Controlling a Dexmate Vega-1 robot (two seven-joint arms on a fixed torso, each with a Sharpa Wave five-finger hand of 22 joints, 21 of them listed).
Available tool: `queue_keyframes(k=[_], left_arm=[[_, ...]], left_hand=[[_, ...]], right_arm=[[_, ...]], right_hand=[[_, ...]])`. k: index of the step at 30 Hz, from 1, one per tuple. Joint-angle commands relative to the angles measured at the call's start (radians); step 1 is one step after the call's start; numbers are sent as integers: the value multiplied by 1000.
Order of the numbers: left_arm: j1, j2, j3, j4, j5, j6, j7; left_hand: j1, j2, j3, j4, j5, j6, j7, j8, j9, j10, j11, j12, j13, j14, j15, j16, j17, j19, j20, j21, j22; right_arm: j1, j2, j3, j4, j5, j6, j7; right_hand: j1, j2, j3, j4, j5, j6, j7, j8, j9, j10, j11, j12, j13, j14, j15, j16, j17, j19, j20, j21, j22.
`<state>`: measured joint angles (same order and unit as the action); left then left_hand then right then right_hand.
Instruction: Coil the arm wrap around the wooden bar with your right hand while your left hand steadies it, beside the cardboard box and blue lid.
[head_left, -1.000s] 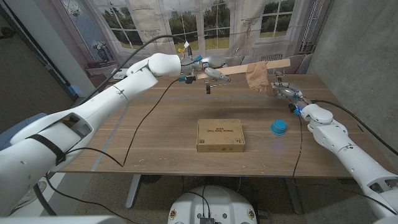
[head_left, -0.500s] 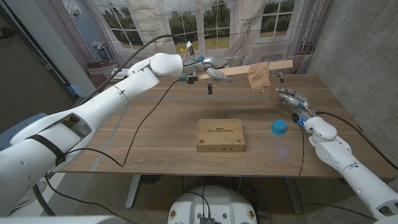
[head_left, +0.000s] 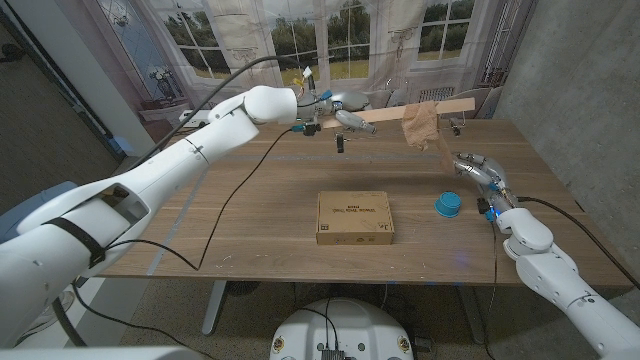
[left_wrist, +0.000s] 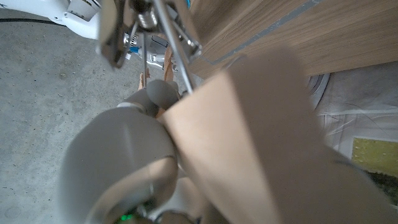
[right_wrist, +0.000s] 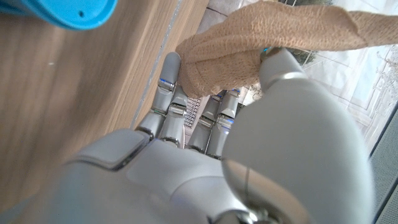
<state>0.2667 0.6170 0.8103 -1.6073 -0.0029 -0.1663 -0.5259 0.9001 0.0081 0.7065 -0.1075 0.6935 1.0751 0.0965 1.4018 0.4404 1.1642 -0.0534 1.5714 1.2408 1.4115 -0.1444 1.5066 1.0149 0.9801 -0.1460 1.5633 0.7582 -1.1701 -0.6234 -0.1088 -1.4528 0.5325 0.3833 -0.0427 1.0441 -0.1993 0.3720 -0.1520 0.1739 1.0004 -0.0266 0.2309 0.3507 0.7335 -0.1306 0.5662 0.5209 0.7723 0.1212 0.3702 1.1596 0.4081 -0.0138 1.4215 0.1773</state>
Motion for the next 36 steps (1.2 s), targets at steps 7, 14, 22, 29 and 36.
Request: queue_keyframes(k=[7,14,22,29,36], left_arm=[[22,17,-4,-54,13,35,20],[25,20,-4,-60,13,40,20],[19,13,0,-45,12,28,15],[16,12,1,-36,10,16,11],[11,11,1,-19,7,-2,6]], left_hand=[[2,11,4,-1,2,-22,24,4,0,4,-4,5,3,-3,-4,9,12,0,-28,-2,-3],[2,11,5,-1,3,-24,23,8,6,6,-5,5,3,-2,-4,8,12,1,-28,-3,-3],[1,11,5,-1,3,-26,24,8,6,4,-4,5,3,-4,-3,4,6,-2,-28,4,8],[0,12,5,0,2,-25,23,8,6,4,-5,5,3,-1,-5,8,11,-2,-27,3,7],[1,12,5,-1,3,-23,24,6,0,6,-5,6,3,-2,-5,10,15,3,-28,-4,-5]], right_arm=[[-170,-82,35,-186,-56,42,-76],[-253,-115,68,-263,-84,47,-120],[-376,-145,130,-373,-137,28,-200],[-479,-130,184,-470,-217,-10,-305],[-545,-81,210,-561,-313,-79,-428]], right_hand=[[336,331,2,2,2,4,7,1,1,158,102,6,7,433,-347,2,5,-26,-159,10,3],[337,331,1,2,2,4,8,0,2,159,103,3,9,433,-347,1,5,-28,-159,11,2],[349,330,6,-6,3,10,17,0,2,168,112,0,3,438,-349,0,4,-27,-159,14,2],[349,328,6,-5,4,8,14,-2,2,163,112,-3,8,442,-348,1,6,-27,-156,17,2],[350,327,6,-5,4,6,15,-4,2,163,113,-6,9,441,-348,-1,5,-27,-156,20,2]])
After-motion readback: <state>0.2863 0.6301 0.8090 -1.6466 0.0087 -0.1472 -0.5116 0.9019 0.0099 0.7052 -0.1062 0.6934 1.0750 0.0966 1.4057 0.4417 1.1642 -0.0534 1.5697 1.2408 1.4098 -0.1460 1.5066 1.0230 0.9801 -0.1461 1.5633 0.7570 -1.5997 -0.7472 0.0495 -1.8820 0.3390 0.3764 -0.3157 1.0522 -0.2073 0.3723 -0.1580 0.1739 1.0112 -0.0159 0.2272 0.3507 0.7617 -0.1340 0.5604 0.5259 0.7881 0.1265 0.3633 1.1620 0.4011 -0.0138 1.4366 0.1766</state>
